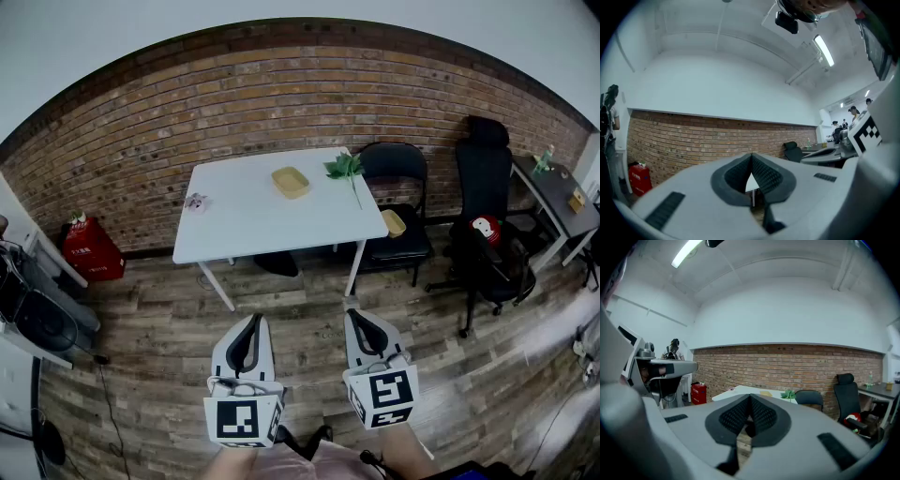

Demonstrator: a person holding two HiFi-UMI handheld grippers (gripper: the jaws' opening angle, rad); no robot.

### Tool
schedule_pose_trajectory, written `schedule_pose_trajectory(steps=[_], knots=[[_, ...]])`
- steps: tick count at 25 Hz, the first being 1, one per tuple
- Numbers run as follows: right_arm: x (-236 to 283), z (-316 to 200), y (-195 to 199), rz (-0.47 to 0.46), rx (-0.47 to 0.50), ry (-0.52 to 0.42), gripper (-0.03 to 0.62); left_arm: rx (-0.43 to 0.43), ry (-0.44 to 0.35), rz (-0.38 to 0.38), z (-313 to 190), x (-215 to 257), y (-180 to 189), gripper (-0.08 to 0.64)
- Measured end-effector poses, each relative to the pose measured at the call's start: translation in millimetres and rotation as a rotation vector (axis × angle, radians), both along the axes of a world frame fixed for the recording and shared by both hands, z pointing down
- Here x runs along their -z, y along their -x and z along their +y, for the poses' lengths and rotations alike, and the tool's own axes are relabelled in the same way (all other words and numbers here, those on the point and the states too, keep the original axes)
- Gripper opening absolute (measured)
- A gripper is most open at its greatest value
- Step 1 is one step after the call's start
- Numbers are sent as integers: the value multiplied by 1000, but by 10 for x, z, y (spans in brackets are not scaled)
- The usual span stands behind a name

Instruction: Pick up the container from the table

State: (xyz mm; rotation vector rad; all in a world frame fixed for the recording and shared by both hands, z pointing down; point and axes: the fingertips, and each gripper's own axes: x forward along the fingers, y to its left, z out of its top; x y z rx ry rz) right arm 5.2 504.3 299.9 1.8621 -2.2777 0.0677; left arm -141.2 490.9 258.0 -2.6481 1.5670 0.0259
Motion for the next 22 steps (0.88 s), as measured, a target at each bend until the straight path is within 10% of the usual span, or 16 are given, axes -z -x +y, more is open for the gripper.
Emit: schedule_pose_trajectory(steps=[7,8,9,22], knots=[[8,15,-55,-31,1,-15,19,5,2,0,9,-9,-41,9],[-5,6,-45,-41,17,-6,182,6,1,0,8,-10,-53,9],[-14,-1,-43,-46,30,0,210,6,0,-1,8,-9,-69,9],[-97,-128,-274,-4,52,10,192,54,45,-16,-42,-208,-170,9]])
